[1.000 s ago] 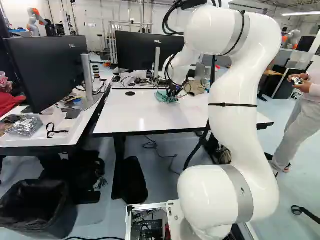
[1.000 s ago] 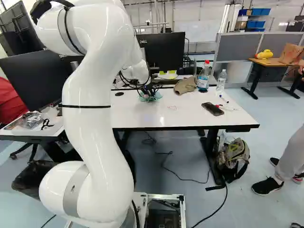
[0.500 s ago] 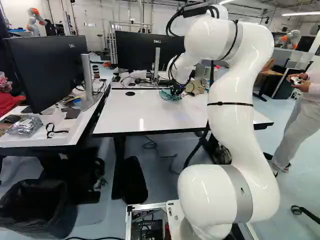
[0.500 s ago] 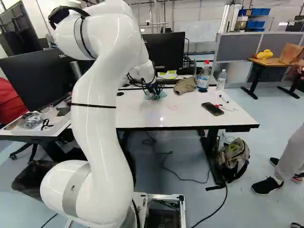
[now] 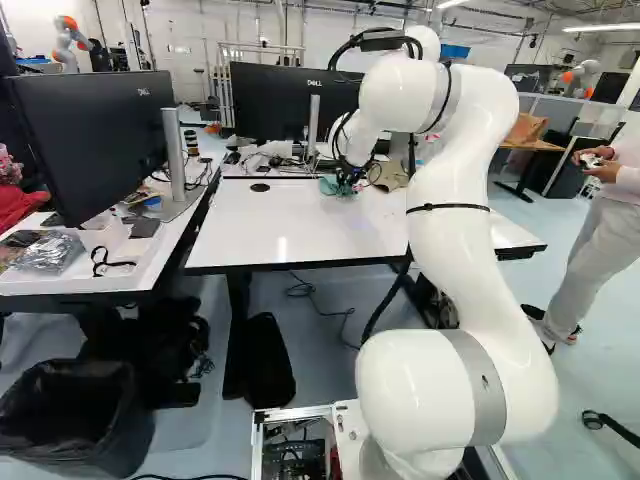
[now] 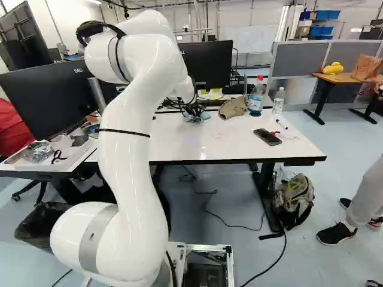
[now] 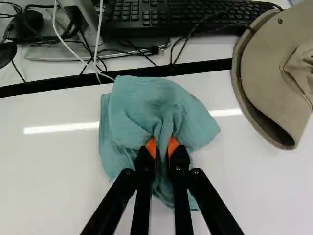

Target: Clean the table with the green towel

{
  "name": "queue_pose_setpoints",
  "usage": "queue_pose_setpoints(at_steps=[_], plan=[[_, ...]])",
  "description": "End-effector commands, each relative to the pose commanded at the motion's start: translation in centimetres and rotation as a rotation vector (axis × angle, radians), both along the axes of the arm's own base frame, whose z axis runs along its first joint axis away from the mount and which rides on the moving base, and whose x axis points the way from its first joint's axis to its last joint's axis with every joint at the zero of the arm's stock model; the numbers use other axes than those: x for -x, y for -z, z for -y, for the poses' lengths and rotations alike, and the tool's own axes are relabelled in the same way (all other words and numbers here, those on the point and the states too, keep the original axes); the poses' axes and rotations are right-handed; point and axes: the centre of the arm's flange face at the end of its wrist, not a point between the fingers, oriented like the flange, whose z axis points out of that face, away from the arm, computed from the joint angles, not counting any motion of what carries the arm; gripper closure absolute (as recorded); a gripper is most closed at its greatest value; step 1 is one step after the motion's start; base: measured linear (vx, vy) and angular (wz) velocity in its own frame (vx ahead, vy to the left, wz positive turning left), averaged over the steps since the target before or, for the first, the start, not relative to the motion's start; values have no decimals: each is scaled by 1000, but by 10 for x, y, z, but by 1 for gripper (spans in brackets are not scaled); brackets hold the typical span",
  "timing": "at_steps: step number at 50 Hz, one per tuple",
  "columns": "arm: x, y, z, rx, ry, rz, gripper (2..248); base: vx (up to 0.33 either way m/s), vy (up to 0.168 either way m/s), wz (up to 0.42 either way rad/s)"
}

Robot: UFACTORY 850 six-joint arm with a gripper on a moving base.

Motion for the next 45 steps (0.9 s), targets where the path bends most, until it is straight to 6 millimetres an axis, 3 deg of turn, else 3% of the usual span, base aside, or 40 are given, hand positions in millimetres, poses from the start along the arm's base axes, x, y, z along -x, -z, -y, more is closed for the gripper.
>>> queue_pose_setpoints(at_steps=[17,45], plan=[[-5,0,-27,0,-38,4,204,0,0,0],[37,-5,-53,-2,-72,-39,204,0,0,0]])
